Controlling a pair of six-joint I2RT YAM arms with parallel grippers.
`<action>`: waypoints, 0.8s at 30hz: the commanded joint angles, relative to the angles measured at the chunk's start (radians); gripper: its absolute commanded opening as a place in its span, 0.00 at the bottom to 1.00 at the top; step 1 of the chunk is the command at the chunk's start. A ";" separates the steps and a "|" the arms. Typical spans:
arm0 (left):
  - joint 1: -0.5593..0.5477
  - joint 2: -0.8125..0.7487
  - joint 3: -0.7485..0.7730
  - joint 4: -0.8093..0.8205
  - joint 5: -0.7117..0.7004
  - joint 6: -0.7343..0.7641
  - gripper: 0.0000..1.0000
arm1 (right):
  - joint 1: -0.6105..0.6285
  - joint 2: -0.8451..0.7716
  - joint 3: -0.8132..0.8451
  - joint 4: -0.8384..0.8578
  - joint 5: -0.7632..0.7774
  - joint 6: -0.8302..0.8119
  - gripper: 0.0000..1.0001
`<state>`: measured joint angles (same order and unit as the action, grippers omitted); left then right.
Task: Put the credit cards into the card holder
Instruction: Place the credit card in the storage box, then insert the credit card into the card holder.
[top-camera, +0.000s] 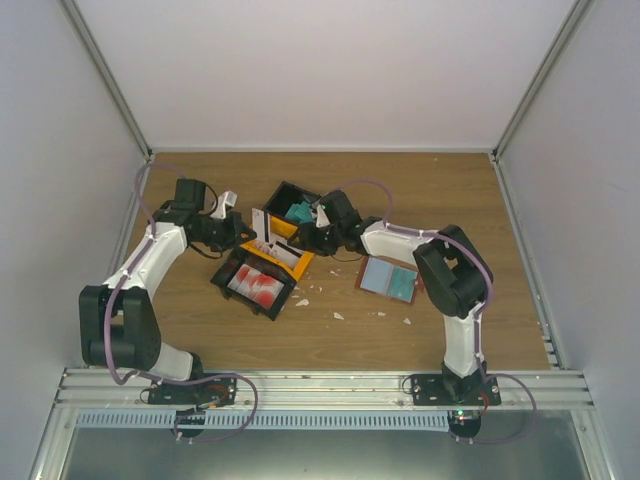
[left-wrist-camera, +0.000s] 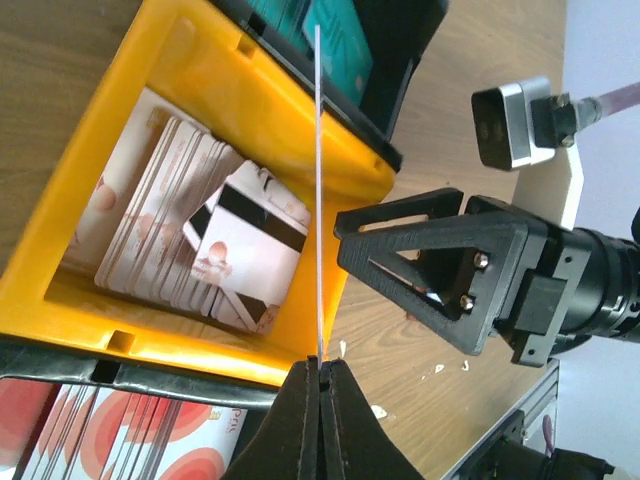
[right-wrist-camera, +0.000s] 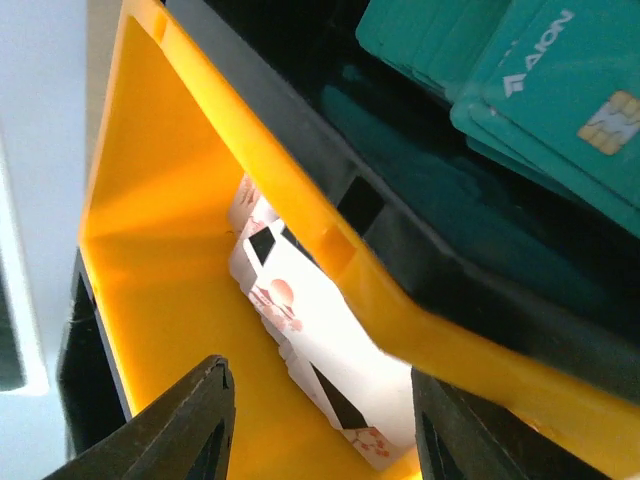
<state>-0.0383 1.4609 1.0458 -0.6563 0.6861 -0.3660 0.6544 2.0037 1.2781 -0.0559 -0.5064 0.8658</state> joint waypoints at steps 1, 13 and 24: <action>0.005 -0.050 0.034 0.008 0.016 0.030 0.00 | 0.016 -0.085 0.018 -0.118 0.180 -0.091 0.52; -0.108 -0.135 -0.037 0.296 0.353 -0.078 0.00 | -0.051 -0.522 -0.375 0.407 -0.023 -0.029 0.63; -0.203 -0.177 -0.079 0.479 0.521 -0.222 0.00 | -0.089 -0.622 -0.499 0.608 -0.152 0.127 0.53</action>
<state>-0.2165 1.3209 0.9878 -0.2897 1.1294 -0.5331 0.5701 1.4193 0.8036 0.4160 -0.5869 0.9306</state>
